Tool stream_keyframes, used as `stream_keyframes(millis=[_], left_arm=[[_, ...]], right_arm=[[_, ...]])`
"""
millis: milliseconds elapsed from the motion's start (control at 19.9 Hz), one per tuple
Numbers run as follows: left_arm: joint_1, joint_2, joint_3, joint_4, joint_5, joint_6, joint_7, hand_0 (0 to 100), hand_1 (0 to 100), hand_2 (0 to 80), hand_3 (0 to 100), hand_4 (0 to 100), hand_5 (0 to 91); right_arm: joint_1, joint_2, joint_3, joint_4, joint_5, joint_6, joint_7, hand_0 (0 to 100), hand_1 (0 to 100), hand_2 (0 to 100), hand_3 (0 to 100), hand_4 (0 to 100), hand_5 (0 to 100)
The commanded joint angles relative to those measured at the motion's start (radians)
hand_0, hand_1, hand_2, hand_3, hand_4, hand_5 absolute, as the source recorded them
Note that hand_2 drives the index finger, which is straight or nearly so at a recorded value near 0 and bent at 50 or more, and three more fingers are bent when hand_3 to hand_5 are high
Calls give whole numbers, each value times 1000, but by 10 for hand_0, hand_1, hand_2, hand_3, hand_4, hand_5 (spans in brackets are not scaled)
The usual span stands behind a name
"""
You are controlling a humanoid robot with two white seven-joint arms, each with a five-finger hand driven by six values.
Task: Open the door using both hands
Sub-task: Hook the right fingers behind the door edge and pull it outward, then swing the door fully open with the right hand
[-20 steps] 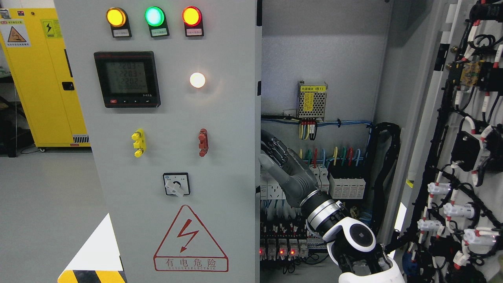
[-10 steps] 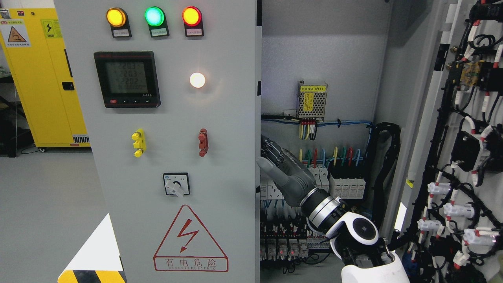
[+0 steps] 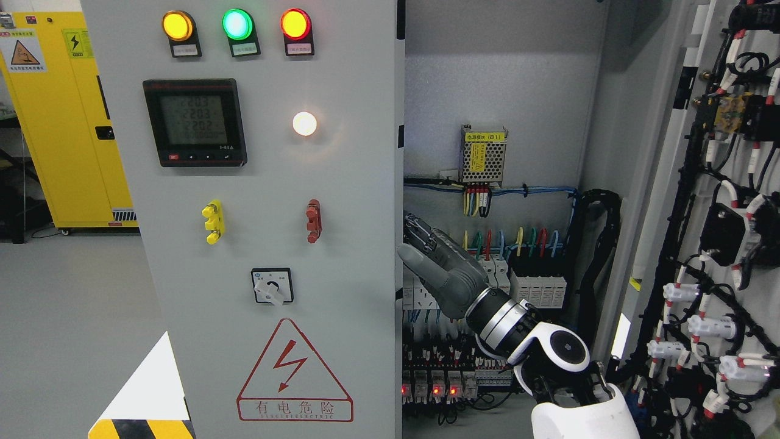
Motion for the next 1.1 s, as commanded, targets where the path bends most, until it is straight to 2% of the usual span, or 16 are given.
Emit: stream_keyframes(millis=[0,100,251,451,602,802,1053], left_arm=[[-25,-18,-1,-1,0,0,0,120,556,0,0,0,0],[-25,-18,-1,-1,0,0,0,120,556,0,0,0,0],[-25,-20,-1,-1,0,0,0,120,556,0,0,0,0],[-26,-20,-1,-1,-1,0,0,120,556,0,0,0,0],[-28,-20,-1,-1,-1,0,0,120,556,0,0,0,0],[-28,-20,-1,-1,-1,0,0,120,556,0,0,0,0],[-29,-20,-1,1,-1,0,0,120,556,0,0,0,0]], right_arm=[[-8,2,-3,5,-56,16,21,0,500,40,0,0,0],[-8,2,-3,5,-76,16,24,0,500,40,0,0,0],[-8,2,-3,5,-76,16,71,0,500,40,0,0,0],[2,2,-5,-3,-93,16,78,0,500,40,0,0,0],[13,-1,0,-47,-168,16,79,0,500,40,0,0,0],[56,-24,15,-87,-199,16,79,0,500,40,0,0,0],[91,-26,112,-153,-199,21,78,0,500,40,0,0,0]])
